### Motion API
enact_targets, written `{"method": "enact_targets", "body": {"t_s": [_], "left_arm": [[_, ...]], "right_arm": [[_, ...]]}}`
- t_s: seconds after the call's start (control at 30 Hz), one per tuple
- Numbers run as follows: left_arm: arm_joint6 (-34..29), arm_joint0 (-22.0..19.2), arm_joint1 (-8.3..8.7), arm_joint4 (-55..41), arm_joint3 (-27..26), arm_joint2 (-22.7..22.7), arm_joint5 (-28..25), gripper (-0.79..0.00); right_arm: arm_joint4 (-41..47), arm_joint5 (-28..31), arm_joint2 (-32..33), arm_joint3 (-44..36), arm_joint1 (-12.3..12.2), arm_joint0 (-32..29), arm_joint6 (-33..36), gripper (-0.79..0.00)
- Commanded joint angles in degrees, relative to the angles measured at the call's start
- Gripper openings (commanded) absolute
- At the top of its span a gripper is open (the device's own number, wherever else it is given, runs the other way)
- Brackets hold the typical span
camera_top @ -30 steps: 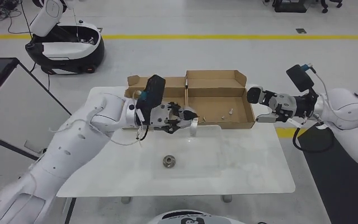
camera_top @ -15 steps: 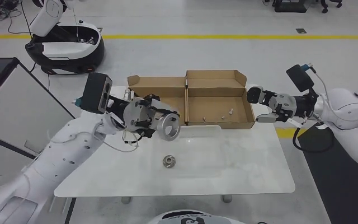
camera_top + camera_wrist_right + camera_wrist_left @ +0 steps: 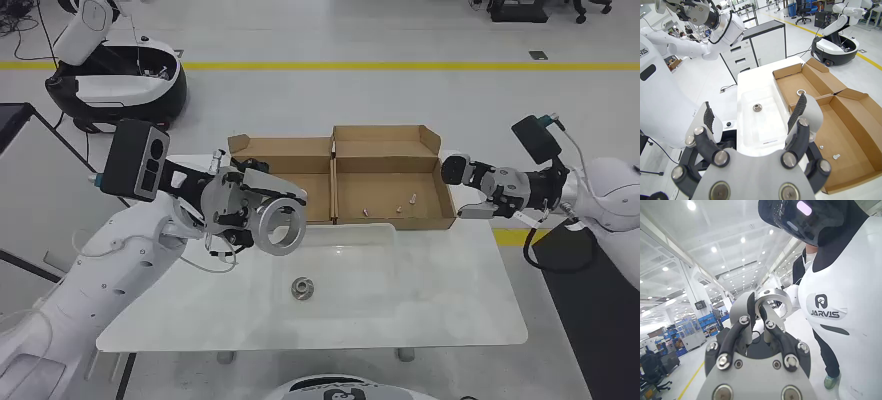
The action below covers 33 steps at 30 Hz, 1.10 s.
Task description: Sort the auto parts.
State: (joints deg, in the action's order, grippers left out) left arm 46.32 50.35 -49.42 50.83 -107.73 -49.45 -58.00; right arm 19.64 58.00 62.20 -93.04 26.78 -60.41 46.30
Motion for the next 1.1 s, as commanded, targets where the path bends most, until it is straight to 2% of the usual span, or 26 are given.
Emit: {"method": "enact_targets", "body": {"t_s": [0.0, 0.37, 0.5, 0.7, 0.9, 1.07], "left_arm": [[0.00, 0.00, 0.00, 0.00, 0.00, 0.00, 0.00, -0.785], [-0.22, 0.12, -0.02, -0.13, -0.05, -0.05, 0.33, -0.785], [-1.79, 1.24, -0.45, -4.25, -0.62, -0.91, 1.47, -0.785], [-1.42, 2.06, -1.68, -9.79, -1.21, -1.60, 2.63, -0.785], [2.37, 3.24, -3.38, -13.72, -2.25, -1.73, 2.72, -0.785], [3.39, 3.59, -4.79, -14.29, -2.71, -2.63, 3.43, -0.785]], "right_arm": [[0.00, 0.00, 0.00, 0.00, 0.00, 0.00, 0.00, 0.000], [0.00, 0.00, 0.00, 0.00, 0.00, 0.00, 0.00, 0.000], [0.00, 0.00, 0.00, 0.00, 0.00, 0.00, 0.00, 0.000], [0.00, 0.00, 0.00, 0.00, 0.00, 0.00, 0.00, 0.000], [0.00, 0.00, 0.00, 0.00, 0.00, 0.00, 0.00, 0.000], [0.00, 0.00, 0.00, 0.00, 0.00, 0.00, 0.00, 0.000]]}}
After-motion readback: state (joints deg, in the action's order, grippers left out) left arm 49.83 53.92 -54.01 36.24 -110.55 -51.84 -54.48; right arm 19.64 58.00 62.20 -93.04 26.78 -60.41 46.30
